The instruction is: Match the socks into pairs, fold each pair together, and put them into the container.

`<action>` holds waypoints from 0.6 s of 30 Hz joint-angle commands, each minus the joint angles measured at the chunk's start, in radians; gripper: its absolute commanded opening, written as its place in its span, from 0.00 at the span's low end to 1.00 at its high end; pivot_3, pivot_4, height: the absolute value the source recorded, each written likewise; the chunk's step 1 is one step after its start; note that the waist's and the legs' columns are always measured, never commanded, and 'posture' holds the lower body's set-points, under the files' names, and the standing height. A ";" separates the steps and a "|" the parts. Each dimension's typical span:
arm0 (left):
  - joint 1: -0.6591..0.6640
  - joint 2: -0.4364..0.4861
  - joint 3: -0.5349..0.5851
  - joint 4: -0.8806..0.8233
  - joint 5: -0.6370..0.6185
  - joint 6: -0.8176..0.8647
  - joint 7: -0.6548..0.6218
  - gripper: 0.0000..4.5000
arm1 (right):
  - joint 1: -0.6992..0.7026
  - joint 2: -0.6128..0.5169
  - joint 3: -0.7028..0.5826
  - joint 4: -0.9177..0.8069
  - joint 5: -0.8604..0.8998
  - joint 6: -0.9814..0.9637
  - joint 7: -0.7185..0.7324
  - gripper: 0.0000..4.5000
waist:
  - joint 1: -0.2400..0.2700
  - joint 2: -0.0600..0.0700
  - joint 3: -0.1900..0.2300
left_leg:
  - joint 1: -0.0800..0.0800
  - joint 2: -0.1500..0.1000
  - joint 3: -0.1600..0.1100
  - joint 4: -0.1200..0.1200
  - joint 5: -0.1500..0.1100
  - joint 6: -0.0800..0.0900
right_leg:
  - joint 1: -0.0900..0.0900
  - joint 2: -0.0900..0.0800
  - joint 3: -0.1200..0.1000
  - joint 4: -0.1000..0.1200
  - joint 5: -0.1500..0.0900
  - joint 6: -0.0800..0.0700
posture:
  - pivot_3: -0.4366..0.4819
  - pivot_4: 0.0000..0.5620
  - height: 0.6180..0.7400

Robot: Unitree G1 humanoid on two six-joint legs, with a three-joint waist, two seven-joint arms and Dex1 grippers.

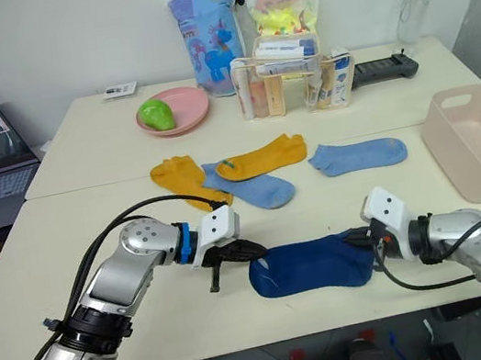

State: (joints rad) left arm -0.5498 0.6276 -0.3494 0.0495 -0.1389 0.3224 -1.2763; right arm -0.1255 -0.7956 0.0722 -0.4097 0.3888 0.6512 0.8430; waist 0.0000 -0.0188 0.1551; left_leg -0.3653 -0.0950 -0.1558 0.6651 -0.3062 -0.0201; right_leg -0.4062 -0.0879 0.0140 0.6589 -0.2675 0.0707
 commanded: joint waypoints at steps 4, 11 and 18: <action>-0.018 -0.008 -0.006 0.003 0.020 -0.007 0.002 0.01 | -0.013 0.023 -0.001 0.000 -0.019 -0.024 -0.004 0.00 | 0.000 0.000 0.000 | 0.000 0.000 0.000 0.000 0.000 0.000 | 0.000 0.000 0.000 0.000 0.000 0.000 | 0.48 0.27 1.00; -0.020 -0.030 -0.014 0.022 0.045 -0.029 0.013 0.00 | -0.017 0.042 0.004 0.025 -0.056 -0.061 -0.020 0.05 | 0.000 0.000 0.000 | 0.000 0.000 0.000 0.000 0.000 0.000 | 0.000 0.000 0.000 0.000 0.000 0.000 | 0.48 0.27 1.00; -0.019 -0.029 -0.004 0.030 0.046 -0.053 0.002 0.20 | -0.017 0.040 -0.029 0.028 -0.044 -0.065 -0.013 0.55 | 0.000 0.000 0.000 | 0.000 0.000 0.000 0.000 0.000 0.000 | 0.000 0.000 0.000 0.000 0.000 0.000 | 0.48 0.27 1.00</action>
State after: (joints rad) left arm -0.5545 0.5945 -0.3606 0.0891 -0.0926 0.2825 -1.2715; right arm -0.1331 -0.7525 0.0781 -0.3675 0.3347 0.6027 0.8272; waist -0.0001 -0.0187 0.1551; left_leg -0.3653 -0.0951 -0.1557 0.6651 -0.3062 -0.0201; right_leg -0.4066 -0.0879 0.0142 0.6592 -0.2674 0.0707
